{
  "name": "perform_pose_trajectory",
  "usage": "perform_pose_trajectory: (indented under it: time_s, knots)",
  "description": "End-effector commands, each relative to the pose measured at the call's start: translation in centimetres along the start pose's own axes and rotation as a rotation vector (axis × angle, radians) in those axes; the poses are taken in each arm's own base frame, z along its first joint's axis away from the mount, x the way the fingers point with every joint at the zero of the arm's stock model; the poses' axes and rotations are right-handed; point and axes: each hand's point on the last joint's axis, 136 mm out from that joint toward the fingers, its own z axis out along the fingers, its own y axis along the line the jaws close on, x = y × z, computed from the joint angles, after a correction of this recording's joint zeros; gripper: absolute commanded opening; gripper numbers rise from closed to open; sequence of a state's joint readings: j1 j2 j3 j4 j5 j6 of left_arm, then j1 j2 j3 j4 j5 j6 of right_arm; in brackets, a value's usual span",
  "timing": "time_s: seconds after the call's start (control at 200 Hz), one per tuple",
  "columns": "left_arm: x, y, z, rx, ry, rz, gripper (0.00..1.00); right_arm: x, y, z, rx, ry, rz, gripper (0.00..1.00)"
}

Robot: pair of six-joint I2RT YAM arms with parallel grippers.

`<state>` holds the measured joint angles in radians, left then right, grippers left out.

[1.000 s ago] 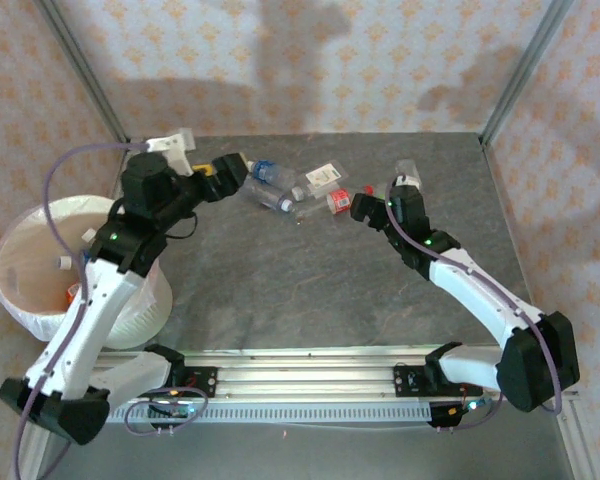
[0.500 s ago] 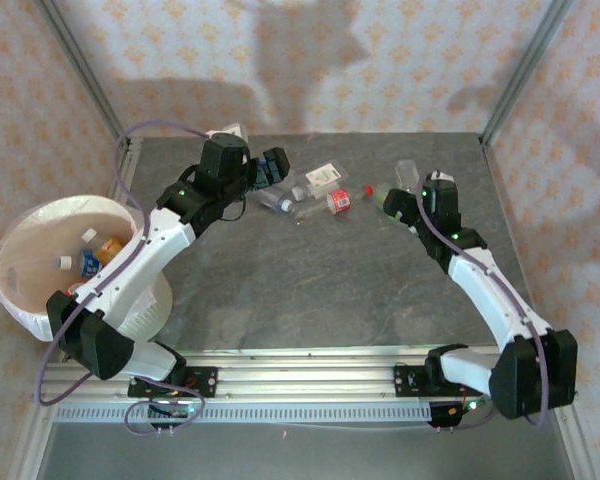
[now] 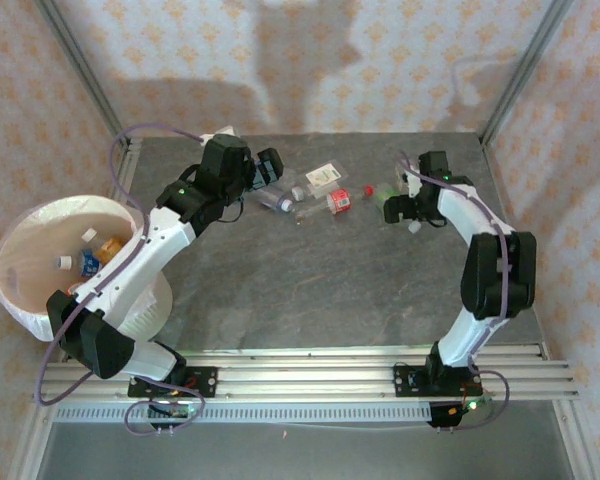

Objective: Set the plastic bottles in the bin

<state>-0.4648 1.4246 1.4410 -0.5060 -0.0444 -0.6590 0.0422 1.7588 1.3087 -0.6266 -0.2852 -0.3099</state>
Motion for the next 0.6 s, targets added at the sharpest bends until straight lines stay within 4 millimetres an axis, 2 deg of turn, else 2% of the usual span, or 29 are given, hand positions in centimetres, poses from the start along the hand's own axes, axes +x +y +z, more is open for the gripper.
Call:
perform_pose_trajectory:
  time_s: [0.0,0.105,0.28,0.415,0.595]
  knots:
    - [-0.7,1.2,-0.9,-0.053,-0.034,-0.021,1.0,1.8,-0.8,1.2,0.023,0.114,-0.067,0.96]
    - [-0.9,1.3,-1.0,-0.06,-0.043,-0.023,1.0,3.2,-0.9,2.8,0.014,0.163,-0.11,0.96]
    - [-0.8,1.7,-0.7,-0.075,-0.039,-0.024,1.0,3.0,-1.6,4.5,0.045,0.147,-0.139,0.94]
    - [-0.3,1.7,-0.3,-0.074,-0.02,-0.033,1.0,3.2,-1.0,5.1,0.008,0.143,-0.146,0.8]
    - [-0.2,1.8,0.0,-0.076,-0.007,-0.042,1.0,4.2,-1.1,6.3,0.014,0.195,-0.147,0.73]
